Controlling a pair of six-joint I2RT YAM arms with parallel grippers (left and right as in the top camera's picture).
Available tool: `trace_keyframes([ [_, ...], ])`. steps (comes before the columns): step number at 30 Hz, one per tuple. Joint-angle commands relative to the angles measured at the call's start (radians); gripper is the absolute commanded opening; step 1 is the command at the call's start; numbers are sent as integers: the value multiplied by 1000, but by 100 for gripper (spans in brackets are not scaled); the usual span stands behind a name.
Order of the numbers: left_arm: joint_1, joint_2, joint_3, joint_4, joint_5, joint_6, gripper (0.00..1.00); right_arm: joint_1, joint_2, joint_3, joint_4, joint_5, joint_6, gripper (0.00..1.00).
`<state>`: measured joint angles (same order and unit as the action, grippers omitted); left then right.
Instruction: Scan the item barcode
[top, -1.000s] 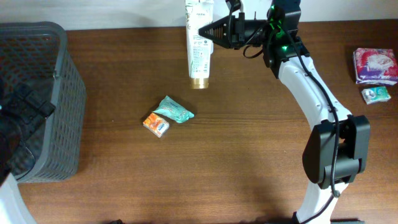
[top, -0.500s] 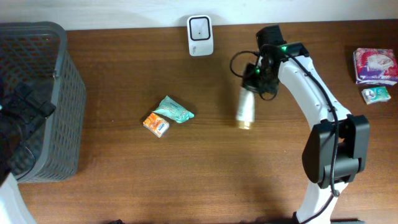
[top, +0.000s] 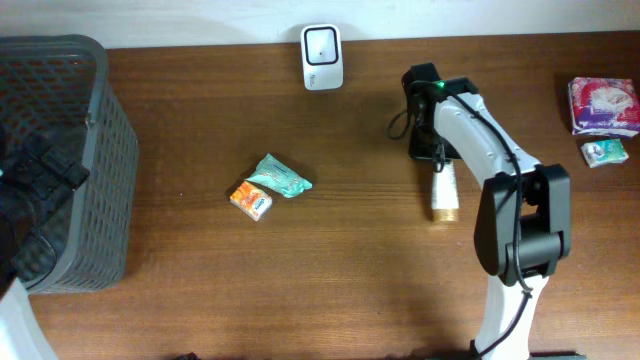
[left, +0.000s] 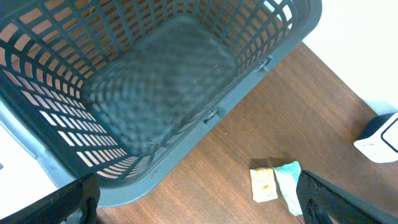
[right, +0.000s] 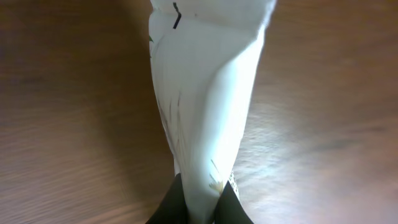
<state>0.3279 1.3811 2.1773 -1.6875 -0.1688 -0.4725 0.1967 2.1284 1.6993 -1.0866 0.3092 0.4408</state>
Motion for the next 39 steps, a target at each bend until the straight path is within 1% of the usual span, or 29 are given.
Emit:
trace_keyframes([
  [1,5,-2,1,0,-4,-8,99,87,-6,2,55,-153,23,5],
  [2,5,-2,1,0,-4,-8,99,106,-7,2,69,-173,42,5],
  [3,5,-2,1,0,-4,-8,99,140,-7,9,95,-196,74,10],
  [4,5,-2,1,0,-4,-8,99,167,-7,15,112,-198,96,38],
  [5,5,-2,1,0,-4,-8,99,190,-7,27,122,-197,95,64],
  [6,5,-2,1,0,-4,-8,99,212,-7,45,123,-198,95,77],
  [9,5,-2,1,0,-4,-8,99,242,-7,148,56,-214,87,87],
  [10,5,-2,1,0,-4,-8,99,243,-7,189,29,-237,69,87],
  [11,5,-2,1,0,-4,-8,99,241,-7,244,0,-269,18,86],
  [13,5,-2,1,0,-4,-8,99,235,-7,301,-46,-174,8,86],
  [15,5,-2,1,0,-4,-8,99,219,-6,303,-87,-77,8,85],
  [18,5,-2,1,0,-4,-8,99,169,4,302,-165,-69,7,86],
  [20,5,-2,1,0,-4,-8,99,123,13,289,-212,-72,-45,86],
  [22,5,-2,1,0,-4,-8,99,92,21,264,-215,-69,-64,85],
  [24,5,-2,1,0,-4,-8,99,46,22,214,-191,-138,-85,79],
  [26,5,-2,1,0,-4,-8,99,-2,23,170,-151,-299,-192,78],
  [28,5,-2,1,0,-4,-8,99,-72,23,114,-117,-418,-244,78],
  [31,5,-2,1,0,-4,-8,99,-166,24,8,-68,-671,-376,79],
  [34,5,-2,1,0,-4,-8,99,-200,24,-103,35,-777,-385,77],
  [37,5,-2,1,0,-4,-8,99,-190,25,-205,193,-845,-381,75],
  [38,5,-2,1,0,-4,-8,99,-184,25,-241,255,-884,-380,73],
  [39,5,-2,1,0,-4,-8,99,-181,25,-254,275,-885,-373,67],
])
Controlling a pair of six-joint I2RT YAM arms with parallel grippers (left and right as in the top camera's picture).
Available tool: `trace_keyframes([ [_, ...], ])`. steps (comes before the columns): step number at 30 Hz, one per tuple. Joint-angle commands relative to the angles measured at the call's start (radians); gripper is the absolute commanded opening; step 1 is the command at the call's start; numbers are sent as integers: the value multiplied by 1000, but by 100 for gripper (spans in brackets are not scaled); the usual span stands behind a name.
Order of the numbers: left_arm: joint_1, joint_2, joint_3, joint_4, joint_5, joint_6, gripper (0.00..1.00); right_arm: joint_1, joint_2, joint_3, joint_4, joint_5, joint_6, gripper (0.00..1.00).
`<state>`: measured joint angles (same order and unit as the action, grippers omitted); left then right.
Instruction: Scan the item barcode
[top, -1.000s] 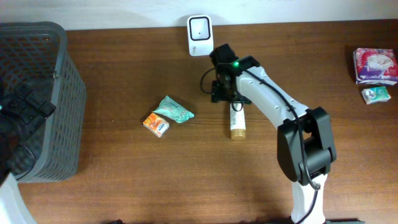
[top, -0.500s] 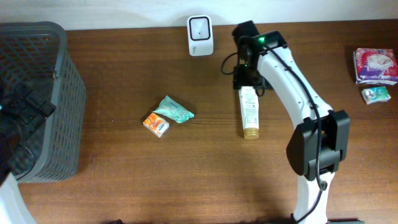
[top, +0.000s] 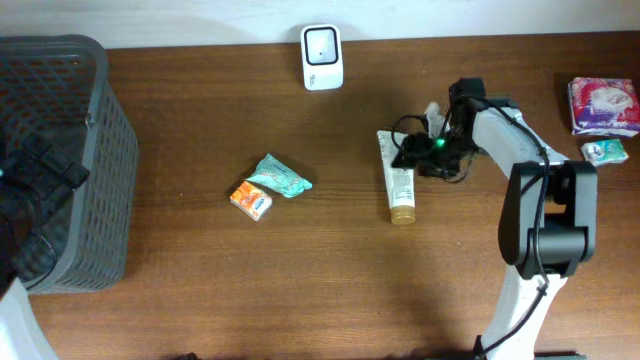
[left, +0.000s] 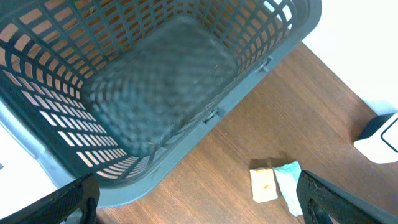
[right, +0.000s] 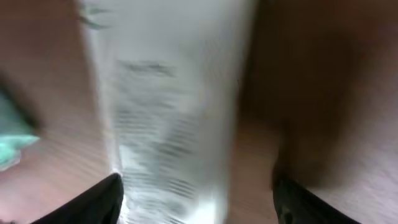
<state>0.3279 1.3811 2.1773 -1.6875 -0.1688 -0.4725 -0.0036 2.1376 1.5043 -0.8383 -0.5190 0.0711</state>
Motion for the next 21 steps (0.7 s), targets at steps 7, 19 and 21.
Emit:
trace_keyframes([
  [7,5,-2,1,0,-4,-8,99,25,3,-40,41,-51,131,4],
  [19,5,-2,1,0,-4,-8,99,451,-63,58,-174,1216,551,4],
  [21,5,-2,1,0,-4,-8,99,500,-32,58,-156,1205,551,7],
])
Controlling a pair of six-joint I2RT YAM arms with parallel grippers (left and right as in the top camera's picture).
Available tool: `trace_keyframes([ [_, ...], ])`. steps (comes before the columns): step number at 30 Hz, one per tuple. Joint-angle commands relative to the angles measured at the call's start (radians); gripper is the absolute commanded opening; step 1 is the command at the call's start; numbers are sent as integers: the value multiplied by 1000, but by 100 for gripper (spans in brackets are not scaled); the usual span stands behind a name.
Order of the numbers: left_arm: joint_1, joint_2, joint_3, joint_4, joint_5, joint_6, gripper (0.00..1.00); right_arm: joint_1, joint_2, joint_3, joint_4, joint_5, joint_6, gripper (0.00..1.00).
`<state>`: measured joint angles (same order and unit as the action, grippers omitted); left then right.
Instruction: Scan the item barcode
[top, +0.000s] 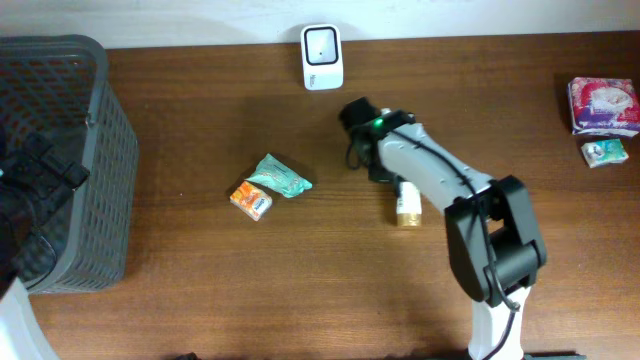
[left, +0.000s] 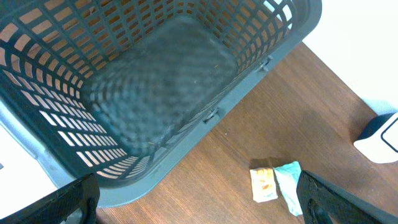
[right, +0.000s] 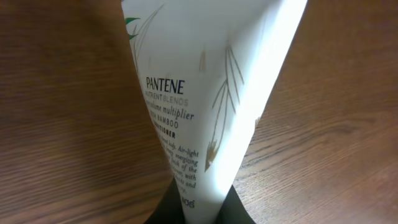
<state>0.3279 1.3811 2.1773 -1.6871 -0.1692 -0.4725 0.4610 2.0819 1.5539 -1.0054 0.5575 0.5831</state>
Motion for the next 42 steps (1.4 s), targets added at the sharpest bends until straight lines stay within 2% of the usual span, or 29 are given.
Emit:
trace_keyframes([
  [1,5,-2,1,-1,-3,-8,99,48,37,8,19,108,39,13],
  [2,5,-2,1,-1,-4,-8,99,60,48,8,30,65,38,22],
  [5,5,-2,1,-1,-3,-8,99,90,53,20,71,-163,26,27],
  [6,5,-2,1,-1,-4,-8,99,98,53,36,83,-250,3,40],
  [7,5,-2,1,-1,-4,-8,99,104,53,55,91,-325,-20,48],
  [9,5,-2,1,-1,-3,-8,99,107,52,166,68,-512,-142,58],
  [12,5,-2,1,-1,-4,-8,99,80,52,357,-90,-509,-168,83],
  [13,5,-2,1,-1,-4,-8,99,54,52,416,-142,-509,-168,88],
  [17,5,-2,1,-1,-3,-8,99,-120,53,444,-235,-549,-290,89],
  [19,5,-2,1,-1,-3,-8,99,-238,53,404,-264,-723,-423,89],
  [22,5,-2,1,-1,-3,-8,99,-369,53,265,-200,-964,-510,89],
  [26,5,-2,1,-1,-4,-8,99,-393,53,12,78,-1165,-517,88],
  [29,5,-2,1,-1,-3,-8,99,-373,53,-124,259,-1176,-396,80],
  [32,5,-2,1,-1,-3,-8,99,-336,53,-177,344,-1173,-364,77],
  [33,5,-2,1,-1,-3,-8,99,-325,53,-178,352,-1165,-364,73],
  [35,5,-2,1,-1,-4,-8,99,-294,53,-178,359,-1056,-309,46],
  [36,5,-2,1,-1,-3,-8,99,-275,53,-178,357,-999,-285,40],
  [37,5,-2,1,-1,-4,-8,99,-253,53,-178,361,-978,-285,39],
  [38,5,-2,1,-1,-4,-8,99,-235,53,-178,367,-979,-285,16],
  [39,5,-2,1,-1,-3,-8,99,-221,53,-177,371,-979,-261,4],
  [42,5,-2,1,-1,-3,-8,99,-212,51,-120,375,-1099,-226,4],
])
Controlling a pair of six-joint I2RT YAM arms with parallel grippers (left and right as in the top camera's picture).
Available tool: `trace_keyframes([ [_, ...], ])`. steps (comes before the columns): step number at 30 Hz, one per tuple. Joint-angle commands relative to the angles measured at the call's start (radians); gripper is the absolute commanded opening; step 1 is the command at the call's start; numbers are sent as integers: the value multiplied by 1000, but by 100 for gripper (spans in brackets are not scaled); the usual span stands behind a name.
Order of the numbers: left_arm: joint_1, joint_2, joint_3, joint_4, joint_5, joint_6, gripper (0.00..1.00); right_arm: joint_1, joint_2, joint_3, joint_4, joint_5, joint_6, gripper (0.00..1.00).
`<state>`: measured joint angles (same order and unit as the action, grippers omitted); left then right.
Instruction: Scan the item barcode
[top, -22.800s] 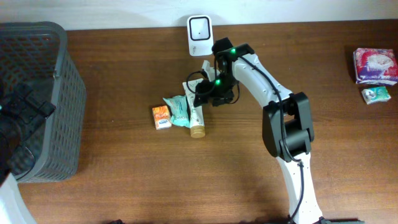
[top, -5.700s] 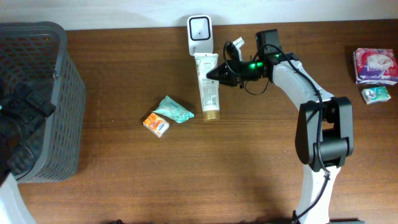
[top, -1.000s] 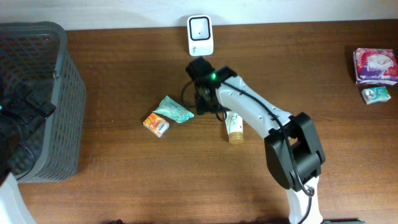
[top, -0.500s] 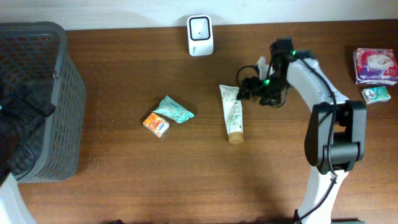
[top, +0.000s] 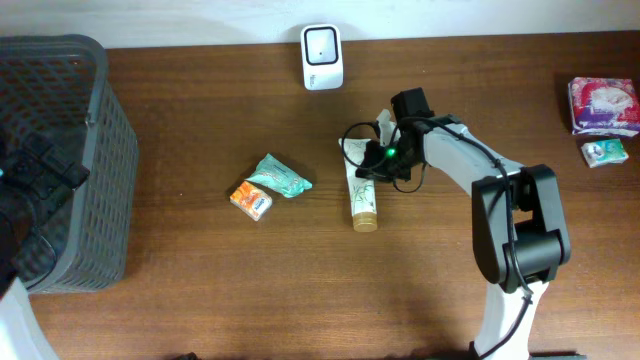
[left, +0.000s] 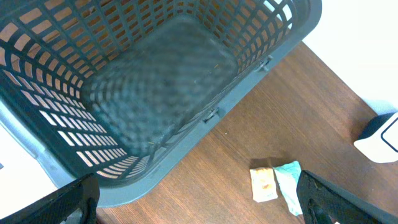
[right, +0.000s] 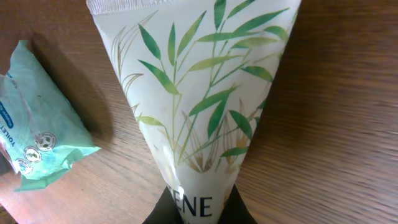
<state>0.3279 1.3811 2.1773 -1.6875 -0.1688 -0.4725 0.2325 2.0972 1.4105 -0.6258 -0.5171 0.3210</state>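
A white Pantene tube (right: 199, 81) printed with green leaves fills the right wrist view, its crimped end away from the camera. My right gripper (right: 198, 208) is shut on it near the lettering. From overhead the tube (top: 360, 186) lies lengthwise at table centre with its gold cap toward the front, and the right gripper (top: 386, 153) is at its upper right. The white scanner (top: 322, 57) stands at the back edge, well apart from the tube. Far left, my left gripper (left: 199, 208) hangs open above the basket rim, holding nothing.
A grey mesh basket (top: 70, 200) fills the left end of the table. A green tissue pack (top: 281, 176) and an orange packet (top: 251, 199) lie just left of the tube. A purple pack (top: 604, 103) and a small pack (top: 605, 152) sit far right.
The tube is now further left, close to the green tissue pack. Its leaf-printed side faces the wrist camera where the small-print side faced it. The left arm is unchanged.
At first my right gripper held the tube right of centre, a plain white side toward the camera. Then the tube was further left and blurred in the wrist view. Then its lettered side showed, and now its leaf side, nearer the tissue pack.
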Motion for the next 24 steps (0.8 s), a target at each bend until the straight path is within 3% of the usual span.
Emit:
trace_keyframes([
  [1,5,-2,1,0,-4,-8,99,15,35,63,-5,-66,36,4],
  [5,5,-2,1,0,-4,-8,99,15,34,348,46,-122,81,4],
  [7,5,-2,1,0,-4,-8,99,19,34,419,232,-104,82,4],
  [9,5,-2,1,0,-4,-8,99,25,35,419,399,-7,85,4],
  [13,5,-2,1,0,-4,-8,99,51,50,418,562,304,109,4],
  [18,5,-2,1,0,-4,-8,99,69,173,419,933,343,328,4],
  [21,5,-2,1,0,-4,-8,99,69,266,419,1061,432,529,4],
  [24,5,-2,1,0,-4,-8,99,78,298,419,1089,442,560,4],
])
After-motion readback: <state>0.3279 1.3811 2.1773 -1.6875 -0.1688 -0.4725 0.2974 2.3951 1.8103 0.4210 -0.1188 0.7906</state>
